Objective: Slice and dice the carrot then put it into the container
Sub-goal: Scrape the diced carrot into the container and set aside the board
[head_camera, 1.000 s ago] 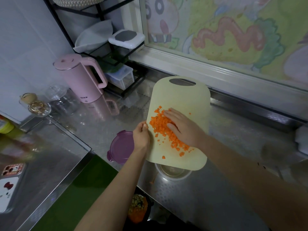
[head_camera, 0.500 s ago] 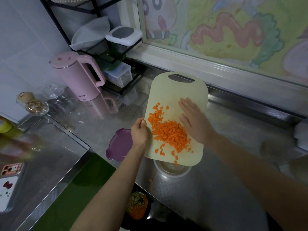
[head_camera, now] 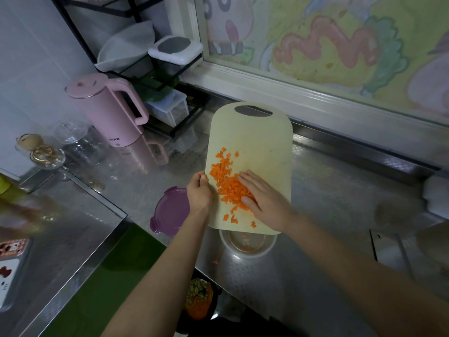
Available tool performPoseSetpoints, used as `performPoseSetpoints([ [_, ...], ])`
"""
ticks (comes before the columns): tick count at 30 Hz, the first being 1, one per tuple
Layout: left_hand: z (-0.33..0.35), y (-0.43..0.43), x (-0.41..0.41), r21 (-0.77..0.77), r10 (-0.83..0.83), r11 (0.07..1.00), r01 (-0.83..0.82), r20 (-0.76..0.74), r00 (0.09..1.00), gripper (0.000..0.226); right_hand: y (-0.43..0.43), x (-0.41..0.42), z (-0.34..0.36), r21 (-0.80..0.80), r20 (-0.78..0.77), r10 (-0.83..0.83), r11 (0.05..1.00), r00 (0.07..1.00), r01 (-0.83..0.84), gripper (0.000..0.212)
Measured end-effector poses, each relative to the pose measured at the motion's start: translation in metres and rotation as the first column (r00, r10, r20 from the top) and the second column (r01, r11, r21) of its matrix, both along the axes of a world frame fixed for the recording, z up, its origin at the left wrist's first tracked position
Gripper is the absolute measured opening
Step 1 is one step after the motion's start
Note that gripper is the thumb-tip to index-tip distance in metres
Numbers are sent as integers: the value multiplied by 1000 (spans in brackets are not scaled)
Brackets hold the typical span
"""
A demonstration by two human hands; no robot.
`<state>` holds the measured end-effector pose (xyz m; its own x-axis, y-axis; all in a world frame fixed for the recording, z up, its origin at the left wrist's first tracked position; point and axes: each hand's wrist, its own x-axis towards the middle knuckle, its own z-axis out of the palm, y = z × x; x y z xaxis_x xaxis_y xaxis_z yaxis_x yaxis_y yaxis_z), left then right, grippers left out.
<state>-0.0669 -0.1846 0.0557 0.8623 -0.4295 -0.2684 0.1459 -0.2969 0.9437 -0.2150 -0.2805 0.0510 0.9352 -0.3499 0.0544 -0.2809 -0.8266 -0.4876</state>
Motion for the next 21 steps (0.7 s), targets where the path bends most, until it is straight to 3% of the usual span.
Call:
performPoseSetpoints([
  [17, -6, -5, 8, -22, 85, 996, -85, 12, 996, 24, 29, -37, -19, 6, -129, 89, 996, 988, -89, 70],
  [21, -6, -4, 10, -23, 89, 996, -89, 24, 996, 24, 21, -37, -15, 16, 15, 38, 999, 999, -38, 63],
])
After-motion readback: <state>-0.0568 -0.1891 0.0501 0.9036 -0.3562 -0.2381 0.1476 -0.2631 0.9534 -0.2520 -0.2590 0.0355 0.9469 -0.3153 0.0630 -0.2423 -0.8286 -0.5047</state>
